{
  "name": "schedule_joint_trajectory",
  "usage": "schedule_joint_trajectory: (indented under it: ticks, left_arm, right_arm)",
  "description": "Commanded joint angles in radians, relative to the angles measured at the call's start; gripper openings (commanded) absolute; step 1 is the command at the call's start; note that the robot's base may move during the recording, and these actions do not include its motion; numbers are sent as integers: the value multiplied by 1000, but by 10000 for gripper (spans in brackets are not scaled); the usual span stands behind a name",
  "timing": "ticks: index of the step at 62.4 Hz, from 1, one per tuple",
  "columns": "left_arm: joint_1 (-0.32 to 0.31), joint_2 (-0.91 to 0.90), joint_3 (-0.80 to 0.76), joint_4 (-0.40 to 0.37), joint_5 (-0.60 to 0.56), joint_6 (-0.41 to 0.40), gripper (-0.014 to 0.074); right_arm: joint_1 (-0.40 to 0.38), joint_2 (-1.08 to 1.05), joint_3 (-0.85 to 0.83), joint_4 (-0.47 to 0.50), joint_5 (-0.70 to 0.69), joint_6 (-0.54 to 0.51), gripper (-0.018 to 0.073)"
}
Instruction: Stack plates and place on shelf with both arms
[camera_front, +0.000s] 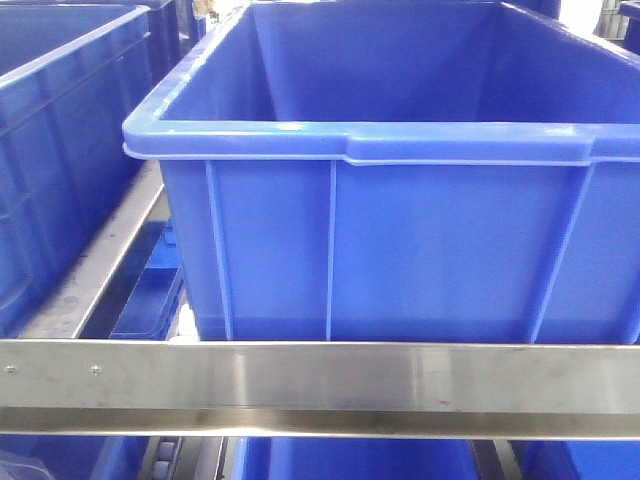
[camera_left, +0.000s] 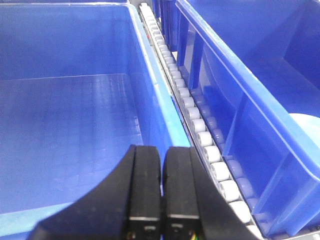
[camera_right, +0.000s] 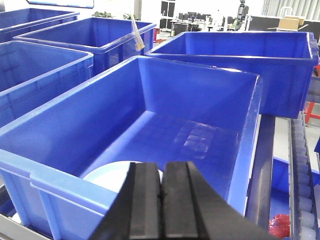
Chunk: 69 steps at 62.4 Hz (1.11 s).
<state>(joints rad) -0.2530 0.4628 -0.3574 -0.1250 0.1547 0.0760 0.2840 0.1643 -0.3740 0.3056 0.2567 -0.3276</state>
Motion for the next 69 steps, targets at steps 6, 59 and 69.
schedule_joint_trajectory:
  ticks: [6, 59, 69]
  left_arm:
    - [0, 5, -31, -6, -95, -2, 84]
    - [0, 7, -31, -6, -92, -2, 84]
    - [0, 7, -31, -6, -91, -2, 84]
  right_arm:
    - [1, 8, -24, 7, -96, 1, 56]
    - [-302, -197, 388, -256, -243, 378, 56]
    - [-302, -197, 387, -257, -238, 376, 56]
